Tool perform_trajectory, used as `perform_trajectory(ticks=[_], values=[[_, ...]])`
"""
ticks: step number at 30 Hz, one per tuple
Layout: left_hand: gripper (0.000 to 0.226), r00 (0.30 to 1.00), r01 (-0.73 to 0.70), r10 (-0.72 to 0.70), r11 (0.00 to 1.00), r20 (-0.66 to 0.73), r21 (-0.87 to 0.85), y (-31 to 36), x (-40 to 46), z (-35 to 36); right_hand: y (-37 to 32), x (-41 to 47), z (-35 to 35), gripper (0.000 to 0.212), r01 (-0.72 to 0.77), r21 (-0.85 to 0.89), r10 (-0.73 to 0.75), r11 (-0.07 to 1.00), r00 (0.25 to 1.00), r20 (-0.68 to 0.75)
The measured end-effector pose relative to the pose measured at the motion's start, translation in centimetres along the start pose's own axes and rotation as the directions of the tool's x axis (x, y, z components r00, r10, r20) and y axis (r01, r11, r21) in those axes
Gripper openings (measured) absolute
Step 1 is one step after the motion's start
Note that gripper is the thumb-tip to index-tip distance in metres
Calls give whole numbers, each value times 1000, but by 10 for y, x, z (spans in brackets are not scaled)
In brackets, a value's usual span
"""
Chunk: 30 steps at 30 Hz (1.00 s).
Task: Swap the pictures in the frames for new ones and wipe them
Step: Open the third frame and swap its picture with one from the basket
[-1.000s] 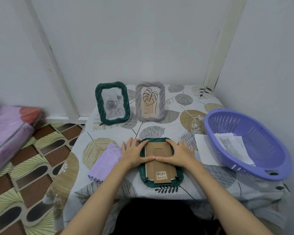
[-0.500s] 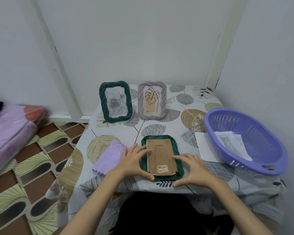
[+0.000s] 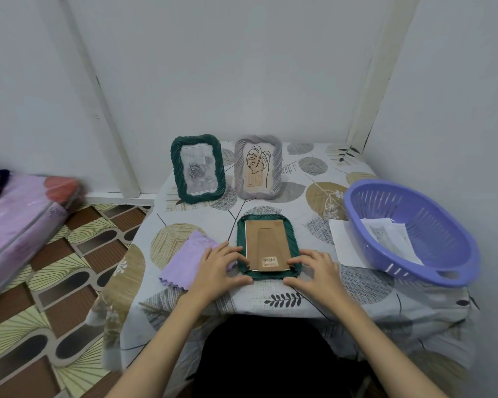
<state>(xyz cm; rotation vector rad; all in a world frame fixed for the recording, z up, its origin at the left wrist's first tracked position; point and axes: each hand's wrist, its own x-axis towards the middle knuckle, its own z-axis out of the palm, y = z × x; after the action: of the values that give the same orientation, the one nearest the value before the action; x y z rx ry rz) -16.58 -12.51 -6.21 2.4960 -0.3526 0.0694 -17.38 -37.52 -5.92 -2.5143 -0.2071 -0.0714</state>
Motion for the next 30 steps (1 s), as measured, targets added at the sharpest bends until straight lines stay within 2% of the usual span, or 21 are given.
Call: perform_trajectory(ticks=[3,5,8,12,15,20,27,30], values=[[64,1000,4,-4,1000,-22,-15,-1,-2,4,2,-1,2,39,17,-1,-17,1000,999,-43],[63,1000,4,-5,1000,-26,-28,-2,-2,6,1,-2,3,34,16,-9,-16,1000,998,-58],[60,1000,1,-1,1000,1,-30,-3,-1,6,0,-2,4,31,5,4,-5,1000,998,-62],[40,1000,18,-17,999,20,-45,-1,0,5,0,-2,5,29,-4,24,6,1000,997,-75],[47,999,31,-29,997,26,-70,-1,1,5,0,-2,5,27,-6,38,9,999,997,-83],[31,998,61,-58,994,31,-87,3,4,3,-1,-2,5,28,2,61,2,998,998,-70],[24,996,67,-61,994,68,-87,8,4,0,4,-3,10,26,0,106,10,994,996,-90],[18,995,62,-55,995,79,-83,10,2,-1,4,-3,12,18,-14,120,25,993,995,-92]])
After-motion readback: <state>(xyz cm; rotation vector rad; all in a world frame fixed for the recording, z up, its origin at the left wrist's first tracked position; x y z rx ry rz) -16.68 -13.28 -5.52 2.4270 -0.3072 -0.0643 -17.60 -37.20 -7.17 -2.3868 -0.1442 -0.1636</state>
